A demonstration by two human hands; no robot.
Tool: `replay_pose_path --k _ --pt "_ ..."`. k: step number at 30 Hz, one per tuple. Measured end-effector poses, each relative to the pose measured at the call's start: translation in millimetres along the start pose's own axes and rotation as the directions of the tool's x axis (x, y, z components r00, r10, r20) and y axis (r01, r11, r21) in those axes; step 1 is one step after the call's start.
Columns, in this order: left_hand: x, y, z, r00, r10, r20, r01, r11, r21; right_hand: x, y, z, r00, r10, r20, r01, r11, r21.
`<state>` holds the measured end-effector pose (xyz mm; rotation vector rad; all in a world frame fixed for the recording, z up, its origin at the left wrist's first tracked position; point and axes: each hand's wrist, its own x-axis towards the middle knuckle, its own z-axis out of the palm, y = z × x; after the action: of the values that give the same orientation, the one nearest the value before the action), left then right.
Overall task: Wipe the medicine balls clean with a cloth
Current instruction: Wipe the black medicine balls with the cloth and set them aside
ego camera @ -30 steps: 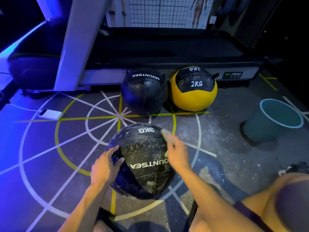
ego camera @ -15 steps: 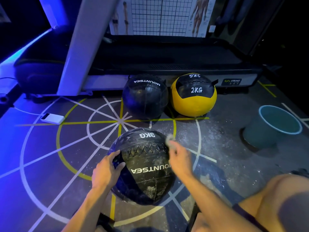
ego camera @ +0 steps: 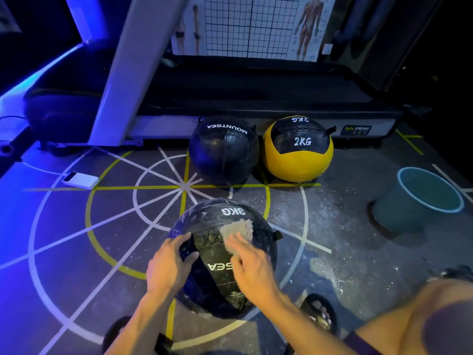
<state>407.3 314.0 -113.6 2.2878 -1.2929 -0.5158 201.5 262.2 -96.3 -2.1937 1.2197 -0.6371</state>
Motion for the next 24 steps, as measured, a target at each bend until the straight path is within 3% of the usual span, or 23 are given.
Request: replay_pose_path --k 2,3,4,6,8,10,12,14,16,17,19,22,24 --pt "2.1 -0.6 -1.2 1.0 -0.018 0.008 0.018 1.0 0.023 -7.7 13.9 -4.6 0.987 -0.137 0.086 0.142 0.988 -0.057" --pt "1.8 -0.5 -1.3 1.0 -0.017 0.015 0.016 0.999 0.032 -6.4 19.4 -12.7 0.989 -0.091 0.116 0.099 0.993 -0.071" --pt "1.6 0.2 -0.8 1.0 -0.01 0.017 0.01 0.999 0.039 -2.7 22.6 -22.4 0.994 -0.005 0.11 0.013 0.997 -0.073" --pt "0.8 2.0 -1.0 1.0 -0.008 0.014 0.007 0.999 0.041 13.1 30.0 -38.9 0.978 0.207 -0.04 -0.206 0.978 0.021" --pt "0.0 3.0 -1.2 1.0 -0.003 0.006 0.003 1.0 0.028 32.2 36.9 -51.3 0.872 0.428 -0.237 -0.373 0.896 0.242" --pt "-1.1 4.1 -1.2 1.0 -0.002 0.002 0.002 1.0 0.018 43.5 35.9 -49.4 0.797 0.526 -0.296 -0.421 0.836 0.353" --pt "-2.4 5.9 -1.1 1.0 0.003 -0.004 -0.003 1.0 0.014 40.2 21.8 -29.8 0.888 0.415 -0.196 -0.351 0.89 0.292" --pt "-2.8 6.3 -0.7 1.0 0.011 -0.015 -0.01 1.0 0.014 21.0 1.9 -8.2 0.991 0.136 -0.011 -0.135 0.988 0.068" --pt "-2.4 5.0 -0.5 1.0 0.003 -0.012 -0.003 1.0 0.015 8.2 5.3 -3.4 0.991 -0.103 0.09 0.108 0.993 -0.054" --pt "-2.7 4.2 -0.3 1.0 -0.001 -0.012 0.001 1.0 0.01 10.5 12.9 -10.7 0.986 -0.131 0.108 0.138 0.988 -0.065" --pt "-4.9 4.2 0.3 1.0 0.011 -0.013 -0.011 1.0 0.008 20.2 32.4 -29.2 0.997 -0.015 0.076 0.022 0.995 -0.098" --pt "-8.8 7.0 3.0 0.999 0.038 -0.018 -0.038 0.999 0.008 29.0 52.7 -44.2 0.952 0.292 -0.091 -0.299 0.95 -0.087" --pt "-11.7 10.2 6.8 0.998 0.063 -0.02 -0.062 0.998 0.021 26.5 39.3 -34.5 0.953 0.282 -0.11 -0.287 0.957 -0.039"
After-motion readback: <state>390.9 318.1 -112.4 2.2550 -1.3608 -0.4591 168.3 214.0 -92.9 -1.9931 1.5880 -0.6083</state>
